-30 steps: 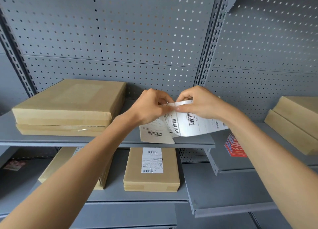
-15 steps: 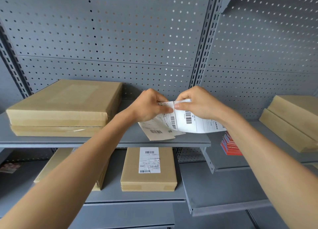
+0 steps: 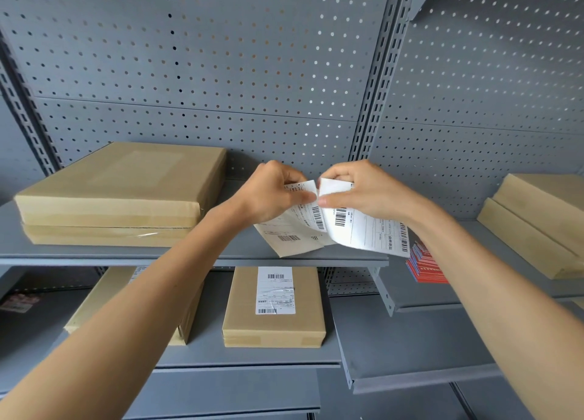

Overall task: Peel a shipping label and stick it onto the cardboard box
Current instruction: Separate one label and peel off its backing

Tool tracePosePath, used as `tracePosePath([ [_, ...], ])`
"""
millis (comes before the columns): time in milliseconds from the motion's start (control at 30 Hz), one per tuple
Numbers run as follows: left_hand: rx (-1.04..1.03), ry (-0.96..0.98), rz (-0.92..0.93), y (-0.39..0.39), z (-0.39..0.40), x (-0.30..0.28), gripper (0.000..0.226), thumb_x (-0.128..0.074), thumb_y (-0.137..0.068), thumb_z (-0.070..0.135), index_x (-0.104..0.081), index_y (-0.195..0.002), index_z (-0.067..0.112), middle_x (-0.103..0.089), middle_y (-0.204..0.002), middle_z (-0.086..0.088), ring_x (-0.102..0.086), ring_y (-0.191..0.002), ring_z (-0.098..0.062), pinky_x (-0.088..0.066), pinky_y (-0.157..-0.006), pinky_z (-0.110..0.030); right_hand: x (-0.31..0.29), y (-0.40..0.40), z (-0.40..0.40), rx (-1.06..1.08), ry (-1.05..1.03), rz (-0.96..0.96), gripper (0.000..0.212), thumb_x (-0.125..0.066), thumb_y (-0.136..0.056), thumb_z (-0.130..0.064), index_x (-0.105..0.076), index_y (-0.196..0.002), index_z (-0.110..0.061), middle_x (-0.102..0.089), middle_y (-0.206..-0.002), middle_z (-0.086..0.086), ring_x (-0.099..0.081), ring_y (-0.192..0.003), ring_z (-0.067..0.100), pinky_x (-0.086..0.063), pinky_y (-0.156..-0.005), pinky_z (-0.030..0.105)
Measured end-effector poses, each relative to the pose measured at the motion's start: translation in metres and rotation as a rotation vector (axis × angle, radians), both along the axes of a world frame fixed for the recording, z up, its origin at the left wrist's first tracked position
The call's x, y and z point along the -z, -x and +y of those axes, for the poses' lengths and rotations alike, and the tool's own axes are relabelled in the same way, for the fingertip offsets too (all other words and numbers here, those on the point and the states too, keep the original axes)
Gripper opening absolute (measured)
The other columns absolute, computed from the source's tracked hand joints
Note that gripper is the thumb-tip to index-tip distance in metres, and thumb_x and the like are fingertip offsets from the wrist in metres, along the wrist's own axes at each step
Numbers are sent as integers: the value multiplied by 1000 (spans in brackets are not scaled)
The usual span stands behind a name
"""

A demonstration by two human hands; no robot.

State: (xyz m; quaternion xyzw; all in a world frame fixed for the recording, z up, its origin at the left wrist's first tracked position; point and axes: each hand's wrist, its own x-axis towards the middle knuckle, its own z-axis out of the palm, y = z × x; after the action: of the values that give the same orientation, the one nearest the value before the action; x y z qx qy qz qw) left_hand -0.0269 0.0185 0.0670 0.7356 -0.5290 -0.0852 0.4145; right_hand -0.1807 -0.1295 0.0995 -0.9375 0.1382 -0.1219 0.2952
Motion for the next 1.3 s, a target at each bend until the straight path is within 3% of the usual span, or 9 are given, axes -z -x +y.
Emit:
tracePosePath([
  [100,-4,-53,-73,3,1,-5,7,-77,-87,24,-79,-84,18,-79,-85,2,-74,-83,-18,-59,-71,-35,-1,-1,0,10,83,96,31,-87,-72,-36,-64,-75,-16,-54,-64,-10,-46,-58,10,-36,-58,29],
  [233,4,-119,-125,9,-1,-4,17,-83,-77,34,-68,-81,26,-78,-86,4,-72,-85,-24,-59,-76,-43,-3,-3,3,7,121,104,45,-84,-72,-32,-51,-74,-1,-35,-66,1,-31,-59,17,-24,-57,33],
  [367,-20,-164,-189,11,-3,-5,22,-87,-74,41,-74,-83,25,-75,-81,6,-68,-86,-26,-53,-81,-40,-5,-4,5,18,94,113,28,-84,-72,-29,-61,-70,-13,-41,-58,-5,-36,-54,14,-27,-55,31],
  [533,-42,-212,-213,11,-5,-10,12,-84,-79,44,-78,-84,34,-60,-64,12,-48,-80,-21,-33,-80,-31,-4,-6,2,-17,8,117,35,-85,-75,-25,-64,-83,2,-45,-66,6,-39,-60,17,-28,-57,32],
  [867,-22,-191,-142,3,-4,-6,13,-87,-76,39,-84,-85,31,-80,-86,2,-68,-93,-26,-49,-91,-38,-1,-6,-3,7,-74,74,19,-86,-77,-15,-70,-81,-5,-59,-64,0,-53,-55,14,-37,-50,24],
  [1067,24,-181,-145,0,-2,-2,7,-85,-78,36,-78,-77,33,-79,-84,11,-71,-87,-14,-55,-81,-34,0,-8,-6,20,-64,80,28,-89,-74,-24,-72,-90,-10,-69,-76,2,-62,-65,15,-45,-59,31],
  [1133,34,-166,-151,1,-2,-3,10,-83,-79,30,-75,-75,34,-75,-80,10,-66,-79,-9,-48,-68,-26,-2,-9,-3,36,27,84,43,-90,-71,-35,-71,-108,-23,-74,-101,-3,-67,-90,14,-52,-78,34],
  [1200,19,-135,-134,0,-3,-1,11,-82,-80,26,-73,-76,32,-73,-78,6,-61,-74,-10,-43,-61,-24,-7,-9,1,81,291,53,70,-85,-73,-46,-57,-136,-33,-62,-136,-7,-53,-125,15,-38,-108,38],
  [1300,-17,-74,-38,-3,-4,2,9,-79,-82,19,-76,-84,26,-75,-83,2,-62,-72,-17,-50,-63,-35,-10,6,16,171,528,-337,58,-75,-85,-44,-56,-137,-27,-58,-136,-10,-45,-127,13,-24,-108,33],
])
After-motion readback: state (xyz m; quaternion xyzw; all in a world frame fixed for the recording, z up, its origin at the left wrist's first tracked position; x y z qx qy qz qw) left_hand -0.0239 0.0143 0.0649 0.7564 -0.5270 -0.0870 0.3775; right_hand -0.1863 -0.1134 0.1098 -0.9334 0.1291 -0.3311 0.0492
